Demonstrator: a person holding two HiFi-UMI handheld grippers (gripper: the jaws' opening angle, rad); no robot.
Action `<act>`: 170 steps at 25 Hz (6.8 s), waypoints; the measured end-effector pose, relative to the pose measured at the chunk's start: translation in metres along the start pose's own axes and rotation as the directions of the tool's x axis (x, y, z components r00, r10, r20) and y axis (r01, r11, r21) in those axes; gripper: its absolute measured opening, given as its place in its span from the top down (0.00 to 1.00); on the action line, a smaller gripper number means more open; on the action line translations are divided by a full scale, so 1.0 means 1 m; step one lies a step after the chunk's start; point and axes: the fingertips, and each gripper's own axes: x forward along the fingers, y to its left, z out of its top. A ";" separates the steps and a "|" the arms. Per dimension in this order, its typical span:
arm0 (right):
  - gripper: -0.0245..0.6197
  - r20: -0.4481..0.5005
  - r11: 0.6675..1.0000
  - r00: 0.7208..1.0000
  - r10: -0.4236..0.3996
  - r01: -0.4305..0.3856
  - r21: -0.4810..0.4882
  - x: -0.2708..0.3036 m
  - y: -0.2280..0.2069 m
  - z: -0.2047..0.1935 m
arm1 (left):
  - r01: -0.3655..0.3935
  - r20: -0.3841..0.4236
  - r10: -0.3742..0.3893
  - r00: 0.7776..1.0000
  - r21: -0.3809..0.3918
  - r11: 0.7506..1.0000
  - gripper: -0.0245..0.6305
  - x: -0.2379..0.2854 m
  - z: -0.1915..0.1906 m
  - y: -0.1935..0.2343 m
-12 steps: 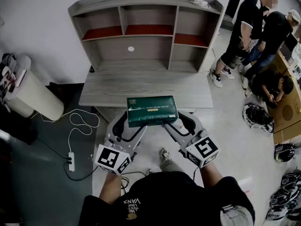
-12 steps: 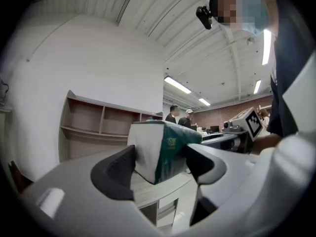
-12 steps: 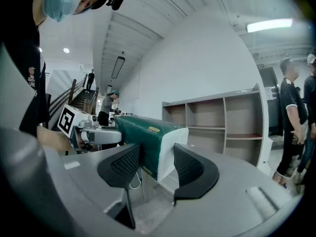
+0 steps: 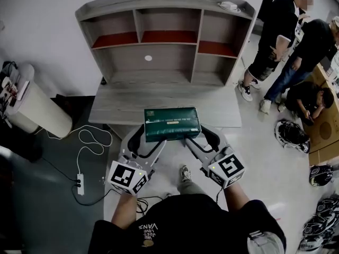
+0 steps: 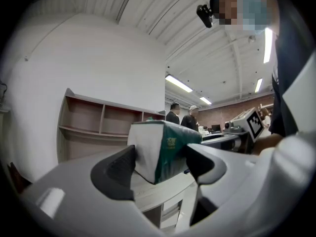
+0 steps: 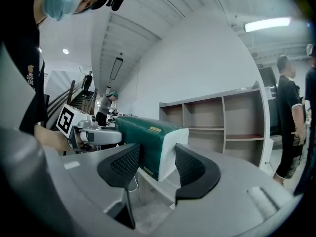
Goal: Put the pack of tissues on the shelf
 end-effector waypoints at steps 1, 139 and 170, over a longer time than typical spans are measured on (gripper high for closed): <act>0.64 -0.002 1.000 1.000 0.001 -0.001 -0.001 0.003 -0.004 -0.001 | -0.003 -0.003 0.003 1.000 0.002 1.000 0.40 0.004 -0.001 0.003; 0.96 0.086 0.927 0.924 -0.374 0.374 0.012 0.328 -0.331 0.035 | 0.037 0.001 -0.037 0.999 0.053 0.998 0.88 0.364 -0.002 0.294; 0.96 0.059 0.912 0.911 -0.409 0.409 0.022 0.362 -0.365 0.038 | 0.040 -0.039 -0.039 0.998 0.025 0.999 0.88 0.397 -0.008 0.323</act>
